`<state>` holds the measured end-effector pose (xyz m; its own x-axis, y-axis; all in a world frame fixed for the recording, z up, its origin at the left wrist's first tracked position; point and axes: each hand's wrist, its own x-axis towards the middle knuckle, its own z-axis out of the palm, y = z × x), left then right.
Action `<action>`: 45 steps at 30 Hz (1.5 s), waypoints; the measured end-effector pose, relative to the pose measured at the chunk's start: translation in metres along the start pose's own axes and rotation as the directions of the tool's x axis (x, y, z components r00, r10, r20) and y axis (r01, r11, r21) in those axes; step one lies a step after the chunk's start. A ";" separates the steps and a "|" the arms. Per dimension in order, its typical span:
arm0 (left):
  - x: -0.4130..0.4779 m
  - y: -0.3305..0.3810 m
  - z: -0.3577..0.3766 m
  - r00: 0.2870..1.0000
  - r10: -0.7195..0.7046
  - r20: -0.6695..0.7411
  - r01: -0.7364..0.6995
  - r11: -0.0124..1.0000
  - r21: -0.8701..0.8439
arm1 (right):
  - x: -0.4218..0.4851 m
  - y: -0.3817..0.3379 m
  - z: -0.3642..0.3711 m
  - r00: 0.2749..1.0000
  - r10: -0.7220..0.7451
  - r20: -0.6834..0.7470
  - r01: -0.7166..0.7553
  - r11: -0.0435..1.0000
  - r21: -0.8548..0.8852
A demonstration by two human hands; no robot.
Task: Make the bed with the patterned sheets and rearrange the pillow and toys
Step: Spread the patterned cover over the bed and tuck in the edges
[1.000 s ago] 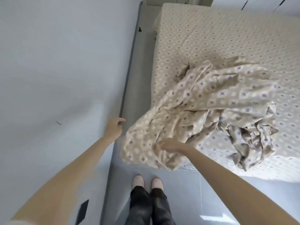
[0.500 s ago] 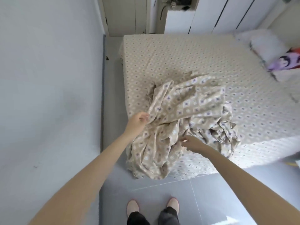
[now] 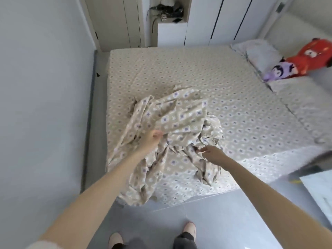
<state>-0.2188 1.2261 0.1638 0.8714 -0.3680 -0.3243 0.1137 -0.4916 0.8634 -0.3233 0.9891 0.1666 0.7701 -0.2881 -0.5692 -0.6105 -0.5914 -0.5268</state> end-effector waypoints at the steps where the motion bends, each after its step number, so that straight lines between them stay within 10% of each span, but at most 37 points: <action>1: 0.001 -0.001 0.013 0.999 -0.046 -0.011 0.046 0.999 -0.016 | 0.005 0.007 -0.009 1.000 -0.009 0.013 0.009 1.000 -0.006; 9: 0.024 -0.025 0.066 0.932 -0.338 -0.130 0.314 0.934 -0.170 | 0.064 0.023 -0.025 0.996 -0.009 0.093 0.007 1.000 0.020; 18: 0.114 -0.039 0.074 0.828 -0.560 -0.037 0.513 0.781 -0.355 | 0.176 0.007 -0.020 0.938 0.278 0.206 -0.342 0.838 0.425; 23: 0.169 -0.048 0.080 0.861 -0.502 0.077 0.507 0.836 -0.212 | 0.245 0.002 -0.018 0.877 0.344 0.336 -0.480 0.661 0.577; 31: 0.223 -0.064 0.087 0.887 -0.421 0.190 0.389 0.903 0.183 | 0.311 -0.043 -0.025 0.909 0.271 0.316 -0.411 0.703 0.581; 34: 0.238 -0.055 0.076 0.921 -0.387 0.036 0.362 0.889 0.279 | 0.331 -0.107 -0.043 0.946 0.101 0.308 -0.277 0.744 0.608; 45: 0.276 0.003 -0.038 0.741 -0.343 -0.577 0.193 0.932 -0.307 | 0.350 -0.275 -0.079 0.835 -0.323 0.446 -0.101 0.706 0.700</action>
<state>0.0396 1.1529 0.0913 0.8820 0.3517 -0.3137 0.4205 -0.2871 0.8606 0.1284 0.9916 0.1625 0.7574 0.2863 -0.5869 -0.6389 0.1391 -0.7566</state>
